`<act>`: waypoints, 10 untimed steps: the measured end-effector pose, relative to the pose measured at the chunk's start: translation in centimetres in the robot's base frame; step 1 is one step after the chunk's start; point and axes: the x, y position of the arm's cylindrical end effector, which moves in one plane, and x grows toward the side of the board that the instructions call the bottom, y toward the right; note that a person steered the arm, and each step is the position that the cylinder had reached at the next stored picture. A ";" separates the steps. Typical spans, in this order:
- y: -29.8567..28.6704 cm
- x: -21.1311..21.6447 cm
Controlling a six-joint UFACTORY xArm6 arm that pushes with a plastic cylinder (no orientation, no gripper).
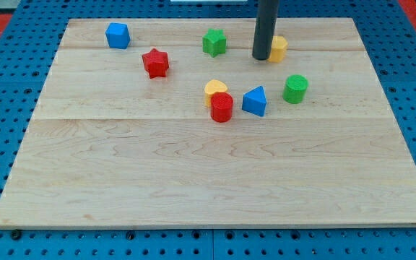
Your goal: Move the green star slightly to the left
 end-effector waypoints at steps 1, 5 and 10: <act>3.6 -0.3; -11.7 -2.9; -25.5 -3.9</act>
